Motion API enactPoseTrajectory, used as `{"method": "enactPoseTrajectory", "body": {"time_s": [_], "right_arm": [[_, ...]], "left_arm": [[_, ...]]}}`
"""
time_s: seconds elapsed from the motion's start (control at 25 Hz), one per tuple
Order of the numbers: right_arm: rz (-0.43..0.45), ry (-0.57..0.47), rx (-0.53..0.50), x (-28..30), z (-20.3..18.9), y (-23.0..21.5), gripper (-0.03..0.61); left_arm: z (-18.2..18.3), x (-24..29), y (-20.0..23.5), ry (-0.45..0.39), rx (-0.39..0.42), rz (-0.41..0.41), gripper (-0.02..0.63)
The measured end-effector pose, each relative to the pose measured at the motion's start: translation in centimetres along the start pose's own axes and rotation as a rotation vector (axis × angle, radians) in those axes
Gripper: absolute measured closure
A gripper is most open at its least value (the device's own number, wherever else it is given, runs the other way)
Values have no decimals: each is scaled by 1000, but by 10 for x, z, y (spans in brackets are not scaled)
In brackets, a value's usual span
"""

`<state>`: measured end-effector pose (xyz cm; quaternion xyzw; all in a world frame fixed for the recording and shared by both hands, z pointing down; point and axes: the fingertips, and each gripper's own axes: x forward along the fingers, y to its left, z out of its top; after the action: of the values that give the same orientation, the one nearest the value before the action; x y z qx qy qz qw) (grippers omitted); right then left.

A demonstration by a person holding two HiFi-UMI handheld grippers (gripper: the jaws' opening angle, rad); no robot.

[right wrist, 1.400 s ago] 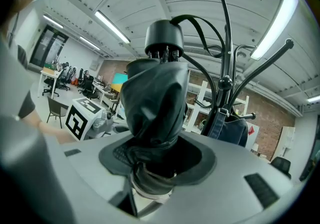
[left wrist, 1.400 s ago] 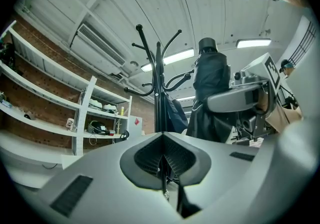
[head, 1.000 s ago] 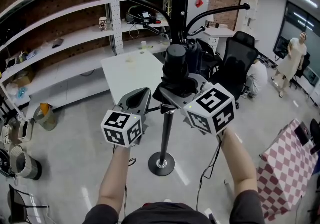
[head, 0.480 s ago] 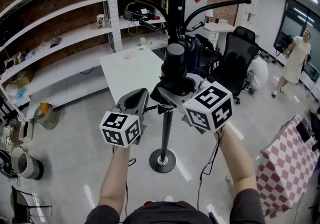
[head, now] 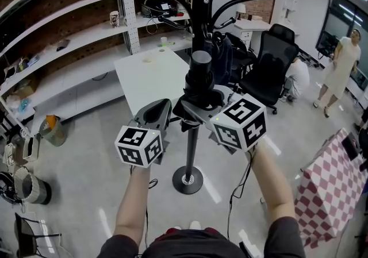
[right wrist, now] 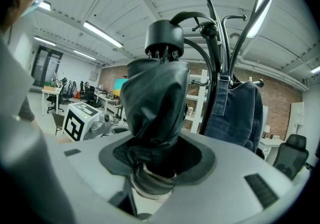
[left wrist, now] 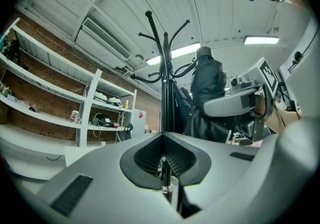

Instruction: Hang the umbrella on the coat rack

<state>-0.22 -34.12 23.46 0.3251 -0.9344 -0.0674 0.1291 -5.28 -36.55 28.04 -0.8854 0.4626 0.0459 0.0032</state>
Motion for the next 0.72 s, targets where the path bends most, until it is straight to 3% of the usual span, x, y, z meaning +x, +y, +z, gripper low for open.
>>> {"method": "enactPoseTrajectory", "body": {"time_s": [0.72], "right_arm": [[42,46,7,10,-15,1,387]], "left_arm": [[-2,2,4,-7,-11,19,603]]}}
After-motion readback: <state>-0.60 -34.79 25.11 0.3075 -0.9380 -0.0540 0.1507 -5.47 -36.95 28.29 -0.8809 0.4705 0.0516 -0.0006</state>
